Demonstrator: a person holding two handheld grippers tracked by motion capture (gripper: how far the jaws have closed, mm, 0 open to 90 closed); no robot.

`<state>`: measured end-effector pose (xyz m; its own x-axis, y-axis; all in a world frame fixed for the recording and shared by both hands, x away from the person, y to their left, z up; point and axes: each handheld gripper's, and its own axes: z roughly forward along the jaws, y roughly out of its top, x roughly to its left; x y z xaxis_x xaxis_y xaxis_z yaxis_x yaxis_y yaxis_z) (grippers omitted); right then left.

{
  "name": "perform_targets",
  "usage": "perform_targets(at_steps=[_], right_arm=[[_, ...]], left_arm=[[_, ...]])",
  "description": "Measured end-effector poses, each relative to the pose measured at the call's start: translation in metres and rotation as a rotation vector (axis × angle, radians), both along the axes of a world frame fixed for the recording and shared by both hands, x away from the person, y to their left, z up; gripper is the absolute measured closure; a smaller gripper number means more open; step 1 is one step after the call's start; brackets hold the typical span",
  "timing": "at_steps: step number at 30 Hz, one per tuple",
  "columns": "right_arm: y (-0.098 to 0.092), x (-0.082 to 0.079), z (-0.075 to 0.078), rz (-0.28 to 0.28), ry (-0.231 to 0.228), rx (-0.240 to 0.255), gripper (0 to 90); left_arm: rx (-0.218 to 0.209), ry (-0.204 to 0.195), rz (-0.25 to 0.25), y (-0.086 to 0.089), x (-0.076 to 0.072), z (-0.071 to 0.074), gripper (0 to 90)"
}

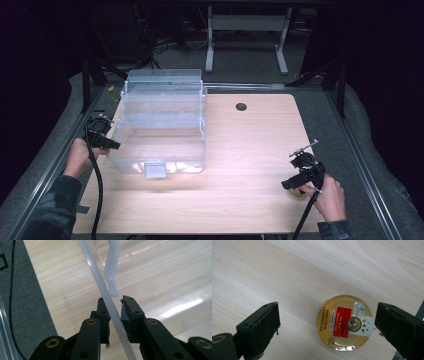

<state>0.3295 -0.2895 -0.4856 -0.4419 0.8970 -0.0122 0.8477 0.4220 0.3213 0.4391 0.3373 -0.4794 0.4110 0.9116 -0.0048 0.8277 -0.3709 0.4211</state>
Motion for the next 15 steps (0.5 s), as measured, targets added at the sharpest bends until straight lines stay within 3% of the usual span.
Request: perform_targets(at_steps=[15], right_arm=[[0.0,-0.001,0.002,0.002,-0.006,0.019,5.5]], left_arm=[[0.021,0.022,-0.044,-0.029,-0.007,0.001,74.9]])
